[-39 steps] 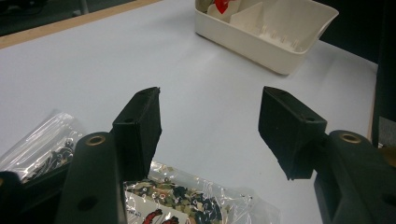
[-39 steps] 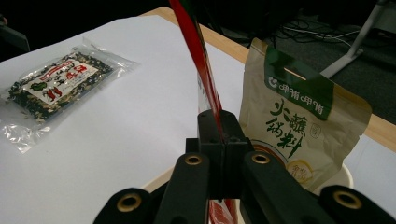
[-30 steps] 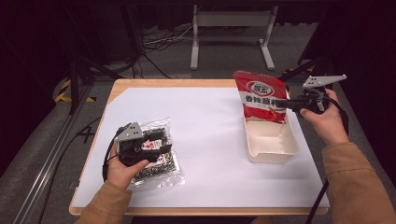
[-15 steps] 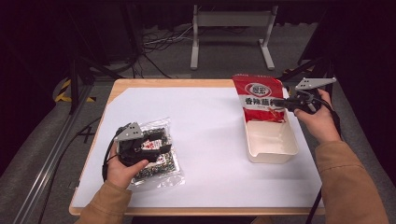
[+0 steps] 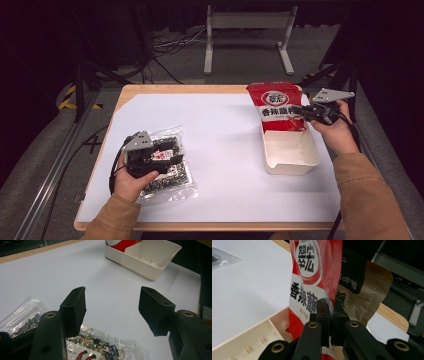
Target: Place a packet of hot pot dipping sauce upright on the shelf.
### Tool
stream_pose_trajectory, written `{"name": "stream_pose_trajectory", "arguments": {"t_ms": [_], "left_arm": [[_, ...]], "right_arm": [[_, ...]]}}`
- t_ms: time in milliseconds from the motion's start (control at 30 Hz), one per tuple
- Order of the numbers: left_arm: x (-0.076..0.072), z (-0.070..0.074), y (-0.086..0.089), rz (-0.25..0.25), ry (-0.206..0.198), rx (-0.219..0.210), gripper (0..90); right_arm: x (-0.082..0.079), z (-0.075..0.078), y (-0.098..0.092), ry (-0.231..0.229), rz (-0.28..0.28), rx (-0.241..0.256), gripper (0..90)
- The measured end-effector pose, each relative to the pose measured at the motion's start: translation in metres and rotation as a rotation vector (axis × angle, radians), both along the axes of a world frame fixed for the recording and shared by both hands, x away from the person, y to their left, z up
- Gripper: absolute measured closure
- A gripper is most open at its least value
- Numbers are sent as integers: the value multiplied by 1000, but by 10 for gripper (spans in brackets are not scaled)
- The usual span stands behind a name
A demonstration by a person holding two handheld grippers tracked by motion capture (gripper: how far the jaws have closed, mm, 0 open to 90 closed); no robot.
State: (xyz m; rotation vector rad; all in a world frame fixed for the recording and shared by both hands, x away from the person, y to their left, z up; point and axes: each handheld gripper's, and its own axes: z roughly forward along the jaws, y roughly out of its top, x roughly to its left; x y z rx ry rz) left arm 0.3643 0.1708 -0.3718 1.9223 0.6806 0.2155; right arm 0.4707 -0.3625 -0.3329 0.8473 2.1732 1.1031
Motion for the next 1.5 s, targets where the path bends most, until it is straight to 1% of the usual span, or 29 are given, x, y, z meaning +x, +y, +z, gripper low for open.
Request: {"name": "stream_pose_trajectory", "arguments": {"t_ms": [33,100,200,300,400,433,533,633,700,767,833,867,933,967,1000,1033,1067,1100,1133,1167,1200,1233,1267,1300,1333,1367,1467,1500], "left_arm": [[0,0,0,0,0,1,392],[0,0,0,-1,-3,3,392],[0,0,1,1,-5,3,391],[0,0,0,0,-1,2,391],[0,0,0,1,0,1,390],[0,0,1,1,4,0,390],[1,0,2,5,8,-6,388],[1,0,3,8,11,-2,386],[2,0,3,10,2,0,384],[2,0,4,9,7,1,380],[3,0,4,18,3,10,367],[4,0,5,27,-7,20,361],[5,-1,6,33,-41,33,360],[5,-1,7,31,-45,34,360],[6,0,8,31,-42,28,360],[7,1,11,34,-45,38,358],[7,1,11,34,-45,38,349],[7,2,13,38,-39,37,342],[8,2,15,44,-39,37,332],[8,2,15,44,-39,37,322],[8,3,17,49,-38,44,322],[9,5,21,60,-52,52,298],[9,5,21,60,-52,52,283],[10,5,24,69,-46,46,283],[10,6,27,74,-50,44,265],[11,7,29,71,-54,44,263],[12,9,34,83,-61,67,254],[12,9,35,82,-57,75,254]], "right_arm": [[0,-1,-1,-4,-3,0,876],[-1,-4,-3,-5,-10,-21,882],[-3,-8,-8,13,-20,-5,892],[-5,-11,-9,23,-35,-9,894],[-6,-15,-9,52,-58,-30,895],[-6,-18,-10,71,-70,-37,896],[-7,-25,-13,99,-98,-36,896],[-7,-31,-14,118,-118,-34,895],[-8,-31,-14,119,-123,-29,892],[-9,-30,-14,120,-125,-33,879],[-10,-29,-14,119,-132,-25,835],[-10,-29,-15,116,-138,-14,799],[-12,-29,-17,103,-146,14,754],[-14,-28,-18,93,-150,25,720],[-15,-27,-18,84,-151,35,666],[-16,-26,-19,73,-152,55,619],[-16,-26,-19,73,-152,55,619],[-21,-23,-21,53,-154,65,556],[-23,-22,-21,47,-154,66,538],[-23,-22,-21,47,-154,66,538],[-25,-20,-22,46,-159,73,509],[-32,-18,-23,35,-174,75,463],[-32,-18,-23,35,-174,75,463],[-34,-17,-23,30,-179,74,440],[-39,-16,-23,21,-190,76,407],[-42,-16,-23,19,-198,78,403],[-52,-12,-23,6,-205,81,404],[-56,-10,-22,2,-208,81,405]]}}
